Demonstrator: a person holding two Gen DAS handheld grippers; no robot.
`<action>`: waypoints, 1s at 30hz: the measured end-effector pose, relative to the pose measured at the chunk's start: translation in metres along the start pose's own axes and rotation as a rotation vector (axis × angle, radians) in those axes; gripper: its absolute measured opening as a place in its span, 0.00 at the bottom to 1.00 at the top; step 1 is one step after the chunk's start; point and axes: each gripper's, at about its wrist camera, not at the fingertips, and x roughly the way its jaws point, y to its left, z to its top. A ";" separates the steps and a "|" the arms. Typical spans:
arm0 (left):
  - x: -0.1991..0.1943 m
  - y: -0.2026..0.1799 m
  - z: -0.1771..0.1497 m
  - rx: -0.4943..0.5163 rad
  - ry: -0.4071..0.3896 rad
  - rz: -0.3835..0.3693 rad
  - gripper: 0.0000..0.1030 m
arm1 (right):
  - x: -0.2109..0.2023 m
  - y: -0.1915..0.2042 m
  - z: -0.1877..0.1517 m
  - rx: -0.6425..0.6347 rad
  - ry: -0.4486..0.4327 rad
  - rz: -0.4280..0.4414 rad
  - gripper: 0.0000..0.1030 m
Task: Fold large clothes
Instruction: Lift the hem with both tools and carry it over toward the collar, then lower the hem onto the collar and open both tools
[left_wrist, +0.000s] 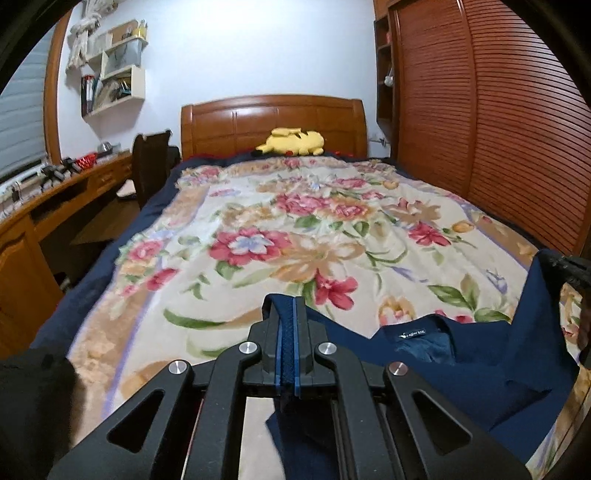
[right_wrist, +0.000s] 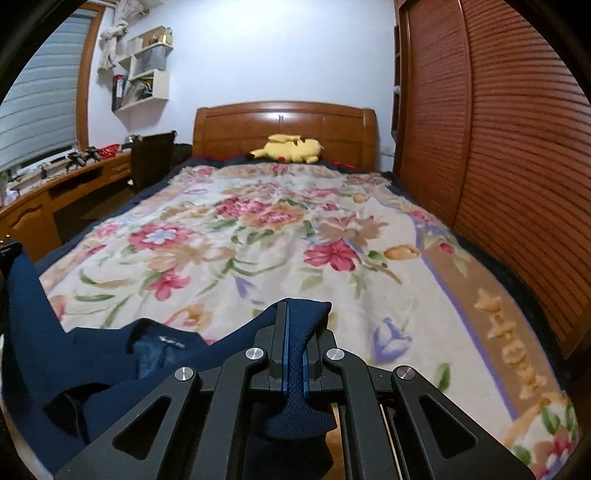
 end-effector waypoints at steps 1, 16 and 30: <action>0.005 -0.001 -0.002 -0.003 0.010 -0.008 0.05 | 0.010 0.003 -0.002 -0.001 0.019 -0.006 0.04; -0.030 -0.038 -0.084 0.047 0.056 -0.140 0.78 | 0.026 0.032 -0.011 -0.120 0.144 -0.001 0.63; -0.057 -0.054 -0.124 0.083 0.074 -0.208 0.78 | -0.012 0.047 -0.066 -0.266 0.226 0.128 0.74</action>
